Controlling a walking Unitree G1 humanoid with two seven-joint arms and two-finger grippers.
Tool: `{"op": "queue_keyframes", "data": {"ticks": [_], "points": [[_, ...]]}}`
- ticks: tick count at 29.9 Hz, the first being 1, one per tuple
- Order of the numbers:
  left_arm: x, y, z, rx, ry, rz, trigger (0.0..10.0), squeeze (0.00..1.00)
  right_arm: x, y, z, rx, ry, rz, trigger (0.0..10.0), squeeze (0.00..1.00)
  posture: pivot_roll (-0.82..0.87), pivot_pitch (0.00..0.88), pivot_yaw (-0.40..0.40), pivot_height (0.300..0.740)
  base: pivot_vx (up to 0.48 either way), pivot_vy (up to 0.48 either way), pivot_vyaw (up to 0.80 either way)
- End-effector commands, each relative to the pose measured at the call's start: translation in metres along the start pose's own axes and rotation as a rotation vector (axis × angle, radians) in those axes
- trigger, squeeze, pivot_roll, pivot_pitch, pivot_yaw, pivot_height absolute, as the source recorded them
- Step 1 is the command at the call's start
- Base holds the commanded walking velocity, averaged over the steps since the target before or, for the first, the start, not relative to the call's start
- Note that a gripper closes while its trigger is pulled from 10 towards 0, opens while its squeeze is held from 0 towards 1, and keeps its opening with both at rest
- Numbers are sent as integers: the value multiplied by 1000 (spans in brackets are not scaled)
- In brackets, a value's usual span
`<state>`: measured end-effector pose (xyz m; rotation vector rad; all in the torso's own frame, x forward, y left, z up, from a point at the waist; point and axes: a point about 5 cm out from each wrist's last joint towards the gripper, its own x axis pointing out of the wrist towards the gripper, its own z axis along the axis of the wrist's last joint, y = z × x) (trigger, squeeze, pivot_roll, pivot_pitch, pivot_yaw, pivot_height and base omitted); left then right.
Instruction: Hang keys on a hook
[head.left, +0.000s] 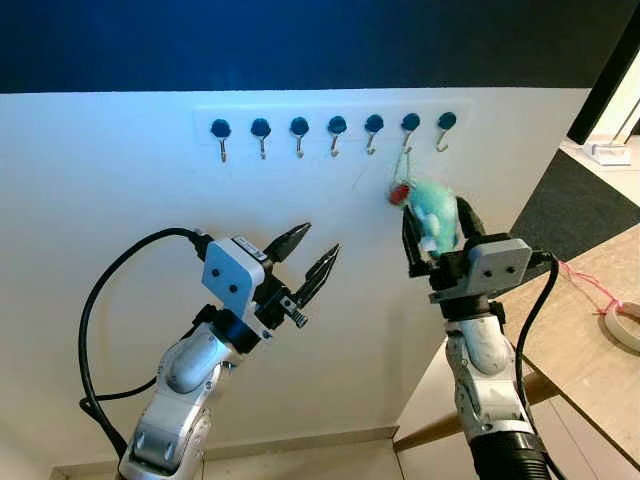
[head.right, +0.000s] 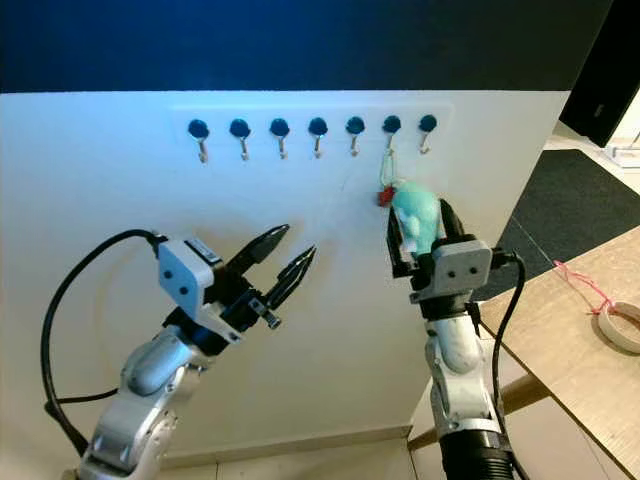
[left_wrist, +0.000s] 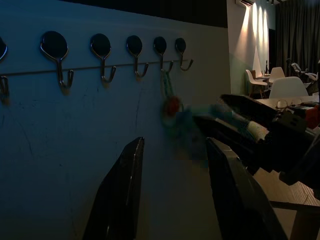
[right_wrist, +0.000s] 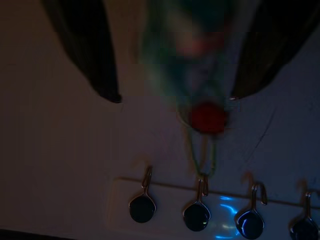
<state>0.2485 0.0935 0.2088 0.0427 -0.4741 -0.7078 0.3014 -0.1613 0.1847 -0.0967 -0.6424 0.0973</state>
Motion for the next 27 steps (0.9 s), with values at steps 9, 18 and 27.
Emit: {"op": "queue_keyframes", "data": {"ticks": [9, 18, 27], "points": [[-1, 1, -2, 21, 10, -4, 10000, 0, -22, -1, -21, -21, 102, -6, 10000, 0, 62, 12, -15, 740, 0, 0, 0], [-28, 14, -40, 142, 151, 142, 10000, 0, -102, 8, -83, 7, 504, 96, 10000, 0, 58, 27, -26, 740, 0, 0, 0], [-130, 24, -120, 106, 589, 342, 10000, 0, -159, 18, -123, 48, 898, 197, 10000, 0, 49, 35, -6, 740, 0, 0, 0]]}}
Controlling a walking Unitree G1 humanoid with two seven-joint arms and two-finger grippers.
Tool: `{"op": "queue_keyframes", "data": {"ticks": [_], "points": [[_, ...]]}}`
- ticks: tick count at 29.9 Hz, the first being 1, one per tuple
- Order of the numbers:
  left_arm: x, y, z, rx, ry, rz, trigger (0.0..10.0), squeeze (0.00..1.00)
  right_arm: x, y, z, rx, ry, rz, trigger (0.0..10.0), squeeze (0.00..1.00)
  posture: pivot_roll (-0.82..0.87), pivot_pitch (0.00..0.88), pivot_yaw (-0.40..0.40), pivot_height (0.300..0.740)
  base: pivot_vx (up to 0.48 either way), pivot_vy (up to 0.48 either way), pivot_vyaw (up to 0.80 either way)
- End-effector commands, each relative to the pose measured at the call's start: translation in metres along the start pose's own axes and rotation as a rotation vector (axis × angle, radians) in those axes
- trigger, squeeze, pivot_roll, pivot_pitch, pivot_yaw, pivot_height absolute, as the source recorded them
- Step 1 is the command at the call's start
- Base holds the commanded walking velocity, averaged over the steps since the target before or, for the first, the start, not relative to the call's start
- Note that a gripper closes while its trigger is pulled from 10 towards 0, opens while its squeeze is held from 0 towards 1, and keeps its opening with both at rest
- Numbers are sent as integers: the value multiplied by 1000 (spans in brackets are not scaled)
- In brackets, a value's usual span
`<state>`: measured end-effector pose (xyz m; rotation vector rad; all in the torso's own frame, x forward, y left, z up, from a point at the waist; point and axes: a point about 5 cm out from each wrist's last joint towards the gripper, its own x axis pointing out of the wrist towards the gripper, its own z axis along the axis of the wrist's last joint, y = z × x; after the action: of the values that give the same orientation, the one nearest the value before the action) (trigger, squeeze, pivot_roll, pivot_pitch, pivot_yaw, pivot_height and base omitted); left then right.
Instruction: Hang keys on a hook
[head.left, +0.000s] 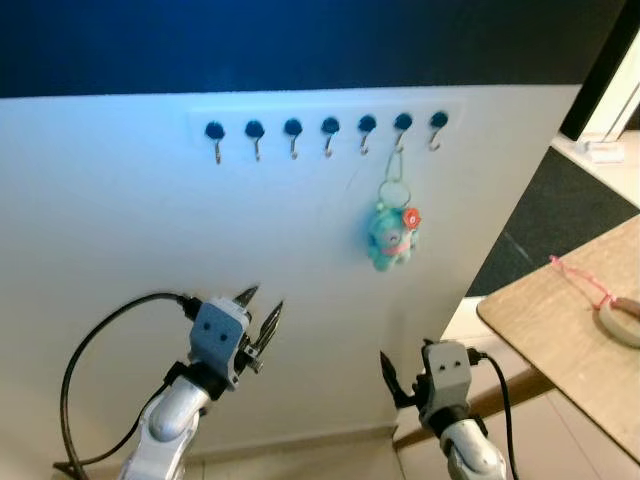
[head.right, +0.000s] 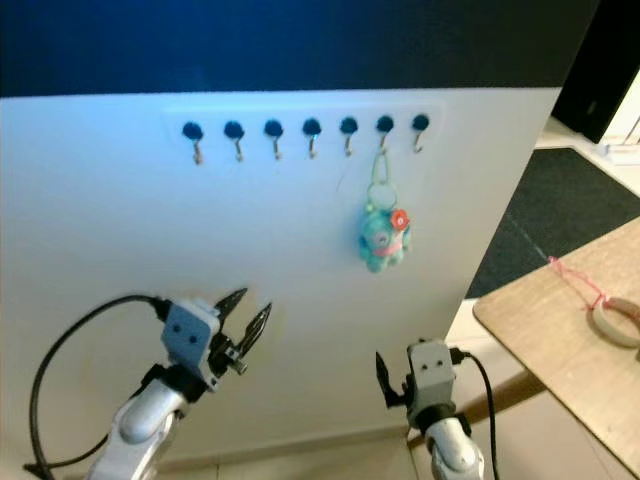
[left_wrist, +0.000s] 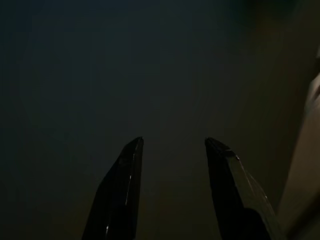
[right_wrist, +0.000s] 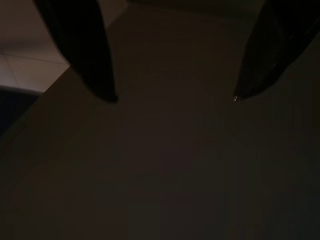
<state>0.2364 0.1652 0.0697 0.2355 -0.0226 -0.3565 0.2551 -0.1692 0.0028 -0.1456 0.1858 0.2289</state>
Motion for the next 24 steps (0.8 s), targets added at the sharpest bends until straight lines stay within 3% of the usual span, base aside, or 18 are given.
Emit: {"op": "queue_keyframes", "data": {"ticks": [1, 5, 6, 7, 8, 10, 11, 13, 17, 20, 22, 24], "points": [[-11, 7, -19, 7, 80, 40, 10000, 0, -5, 2, -13, 10, 80, 18, 10000, 0, 49, 35, -6, 740, 0, 0, 0], [-36, 11, -89, -119, 444, 204, 10000, 0, -16, 9, -45, 67, 290, 33, 10000, 0, 58, 49, -25, 740, 0, 0, 0], [-36, 11, -89, -119, 444, 204, 10000, 0, -16, 9, -45, 67, 290, 33, 10000, 0, 58, 49, -25, 740, 0, 0, 0], [-41, 8, -100, -102, 511, 208, 10000, 0, -18, 10, -50, 85, 332, 22, 10000, 0, 53, 54, -27, 740, 0, 0, 0], [-41, 8, -100, -102, 511, 208, 10000, 0, -18, 10, -50, 85, 332, 22, 10000, 0, 53, 54, -27, 740, 0, 0, 0], [-50, 4, -117, -101, 639, 234, 10000, 0, -24, 8, -60, 109, 403, -32, 10000, 0, 52, 56, -27, 740, 0, 0, 0], [-50, 4, -117, -101, 639, 234, 10000, 0, -24, 8, -60, 109, 403, -32, 10000, 0, 52, 56, -27, 740, 0, 0, 0], [-60, -2, -132, -142, 756, 261, 10000, 0, -32, 4, -71, 207, 472, -124, 10000, 0, 59, 57, -25, 740, 0, 0, 0], [-65, -7, -138, -168, 800, 249, 10000, 0, -43, 7, -83, 271, 546, -147, 10000, 0, 54, 55, -19, 740, 0, 0, 0], [-61, -8, -136, -203, 744, 257, 10000, 0, -45, 6, -84, 269, 547, -153, 10000, 0, 54, 51, -14, 740, 0, 0, 0], [-55, -9, -132, -302, 667, 261, 10000, 0, -47, 2, -85, 292, 545, -175, 10000, 0, 43, 43, -7, 740, 0, 0, 0], [-54, -9, -132, -339, 656, 280, 10000, 0, -48, 0, -86, 299, 552, -187, 10000, 0, 37, 42, -8, 740, 0, 0, 0]]}}
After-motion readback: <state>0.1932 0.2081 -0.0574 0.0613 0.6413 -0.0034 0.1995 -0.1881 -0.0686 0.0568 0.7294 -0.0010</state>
